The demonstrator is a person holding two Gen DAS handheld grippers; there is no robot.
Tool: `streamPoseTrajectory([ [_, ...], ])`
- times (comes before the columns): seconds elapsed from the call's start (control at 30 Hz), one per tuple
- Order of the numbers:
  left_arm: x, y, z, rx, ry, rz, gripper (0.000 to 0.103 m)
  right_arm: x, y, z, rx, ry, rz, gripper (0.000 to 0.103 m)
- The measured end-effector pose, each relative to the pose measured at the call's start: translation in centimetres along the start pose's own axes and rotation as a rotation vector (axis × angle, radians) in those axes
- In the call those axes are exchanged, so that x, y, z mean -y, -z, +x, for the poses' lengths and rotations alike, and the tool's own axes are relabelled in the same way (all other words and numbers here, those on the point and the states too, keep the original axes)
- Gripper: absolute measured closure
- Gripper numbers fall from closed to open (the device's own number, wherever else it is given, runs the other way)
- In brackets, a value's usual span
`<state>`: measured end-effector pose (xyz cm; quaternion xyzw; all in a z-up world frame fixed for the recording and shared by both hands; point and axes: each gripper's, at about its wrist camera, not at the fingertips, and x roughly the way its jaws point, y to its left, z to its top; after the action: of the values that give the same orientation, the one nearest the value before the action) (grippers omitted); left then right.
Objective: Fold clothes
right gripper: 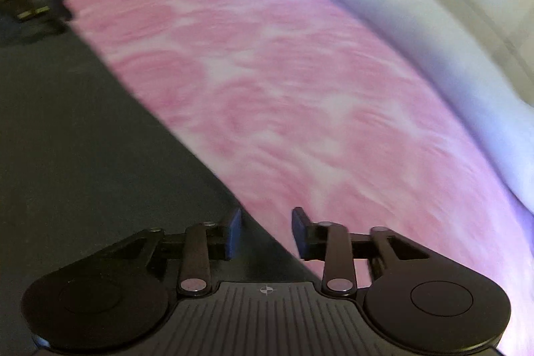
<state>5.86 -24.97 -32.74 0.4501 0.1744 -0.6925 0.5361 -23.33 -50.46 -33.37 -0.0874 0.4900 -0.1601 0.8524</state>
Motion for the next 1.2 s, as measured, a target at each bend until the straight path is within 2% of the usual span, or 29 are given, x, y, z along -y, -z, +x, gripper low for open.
streamPoseTrajectory([
  [0.1, 1.5, -0.4, -2.7, 0.044, -0.058, 0.036, 0.089, -0.2, 2.7, -5.0, 0.018, 0.124, 0.128, 0.061],
  [0.17, 3.9, -1.1, -4.5, 0.101, -0.077, 0.079, 0.086, -0.8, 5.3, -9.1, 0.061, 0.170, 0.253, 0.058],
  [0.2, 5.2, -1.6, -5.2, 0.129, -0.081, 0.103, 0.081, -1.4, 6.9, -11.1, 0.089, 0.186, 0.329, 0.054],
  [0.23, 6.9, -2.1, -5.6, 0.158, -0.068, 0.134, 0.075, -2.2, 8.7, -13.0, 0.123, 0.204, 0.411, 0.049],
  [0.3, 11.1, -3.3, -5.8, 0.212, -0.025, 0.213, 0.071, -4.3, 12.0, -15.8, 0.185, 0.219, 0.554, 0.040],
  [0.4, 17.6, -4.9, -4.8, 0.269, 0.044, 0.351, 0.067, -7.9, 16.8, -18.6, 0.236, 0.221, 0.716, 0.038],
  [0.5, 23.9, -6.4, -3.1, 0.307, 0.114, 0.482, 0.065, -11.1, 20.3, -19.8, 0.243, 0.239, 0.850, 0.038],
  [0.57, 27.0, -7.2, -1.8, 0.323, 0.116, 0.572, 0.064, -12.4, 21.9, -20.2, 0.247, 0.237, 0.930, 0.038],
  [0.67, 30.7, -8.7, 0.3, 0.336, 0.092, 0.677, 0.065, -13.8, 22.8, -20.2, 0.248, 0.242, 0.966, 0.038],
  [0.7, 30.8, -9.2, 0.9, 0.326, 0.097, 0.673, 0.067, -14.1, 22.9, -20.2, 0.252, 0.239, 0.966, 0.038],
  [0.8, 30.2, -11.1, 1.9, 0.288, 0.138, 0.615, 0.095, -14.8, 22.8, -19.9, 0.272, 0.233, 0.962, 0.037],
  [0.9, 27.7, -12.6, 1.7, 0.263, 0.227, 0.481, 0.099, -15.0, 22.5, -19.0, 0.315, 0.228, 0.975, 0.037],
  [1.03, 25.0, -13.7, 1.0, 0.263, 0.296, 0.352, 0.102, -14.0, 22.0, -17.0, 0.366, 0.199, 1.035, 0.037],
  [1.1, 24.1, -14.2, 0.9, 0.258, 0.331, 0.309, 0.102, -13.5, 21.9, -16.0, 0.394, 0.179, 1.086, 0.037],
  [1.2, 23.7, -14.4, 0.8, 0.262, 0.329, 0.297, 0.102, -12.5, 22.4, -14.8, 0.430, 0.174, 1.192, 0.037],
])
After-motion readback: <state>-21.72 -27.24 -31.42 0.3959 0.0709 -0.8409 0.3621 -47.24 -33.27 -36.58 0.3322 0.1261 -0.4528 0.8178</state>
